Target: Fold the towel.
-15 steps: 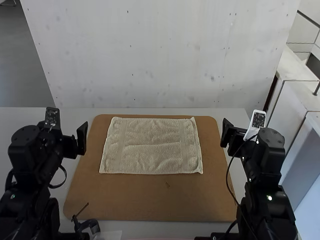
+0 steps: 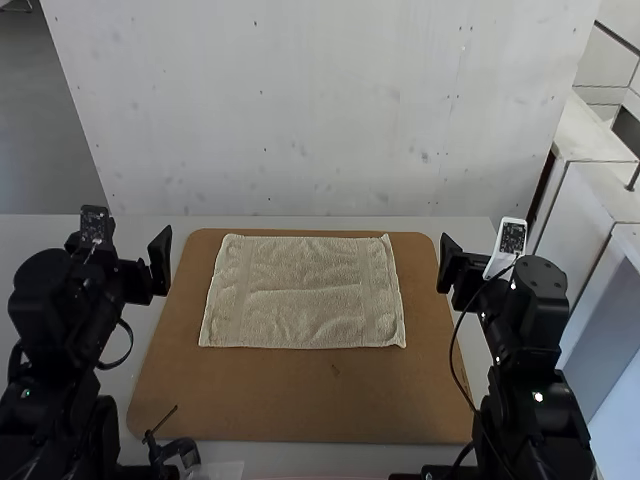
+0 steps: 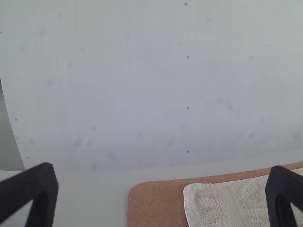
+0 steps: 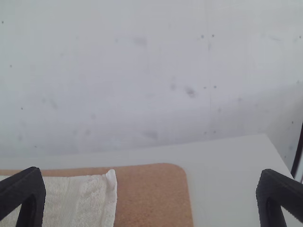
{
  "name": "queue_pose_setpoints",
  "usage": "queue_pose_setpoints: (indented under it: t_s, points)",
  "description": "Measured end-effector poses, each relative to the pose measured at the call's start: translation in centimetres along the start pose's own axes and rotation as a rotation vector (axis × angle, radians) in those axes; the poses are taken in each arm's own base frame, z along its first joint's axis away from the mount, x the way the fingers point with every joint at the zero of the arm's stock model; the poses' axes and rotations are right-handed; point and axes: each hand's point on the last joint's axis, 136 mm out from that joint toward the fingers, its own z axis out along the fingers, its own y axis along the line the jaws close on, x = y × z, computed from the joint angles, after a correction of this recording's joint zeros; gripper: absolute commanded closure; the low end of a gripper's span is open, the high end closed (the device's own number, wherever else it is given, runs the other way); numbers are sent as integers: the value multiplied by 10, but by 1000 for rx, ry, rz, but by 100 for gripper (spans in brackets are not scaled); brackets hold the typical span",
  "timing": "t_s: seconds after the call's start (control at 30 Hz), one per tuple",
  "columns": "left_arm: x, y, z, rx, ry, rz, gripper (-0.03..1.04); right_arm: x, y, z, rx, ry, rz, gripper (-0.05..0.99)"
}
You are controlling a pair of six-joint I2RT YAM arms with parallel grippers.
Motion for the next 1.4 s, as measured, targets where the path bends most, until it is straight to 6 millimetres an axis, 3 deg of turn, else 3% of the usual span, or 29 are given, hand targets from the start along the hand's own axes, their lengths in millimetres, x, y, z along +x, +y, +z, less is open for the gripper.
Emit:
queue_pose_setpoints:
  t_s: [0.3,0.43,0.57,0.7,0.77,0.87,0.97,1.1,1.3,1.4]
  points:
    - [0,0,0,0,-2,0,5,0,0,0,1,-2,0,-3]
    - [-8,0,0,-2,-34,1,11,-13,1,0,-4,-53,-6,-3]
    - [-51,2,-5,-12,-207,28,11,-44,5,-3,-11,-178,-77,-3]
    - [-73,3,-10,-21,-300,57,11,-37,4,11,-6,-51,-115,-3]
    - [-72,3,-3,-20,-281,61,11,-38,4,22,-5,19,-123,-3]
    - [-49,1,24,2,-119,55,11,-40,4,42,-2,109,-124,-3]
    - [-28,-7,55,50,53,50,10,-29,2,63,-3,213,-120,-3]
    - [3,-16,94,111,247,38,9,5,2,85,-20,386,-90,-3]
    - [52,-26,119,171,449,13,9,59,5,104,-55,606,-27,-3]
    - [77,-29,133,187,547,0,9,77,3,119,-61,686,-4,-3]
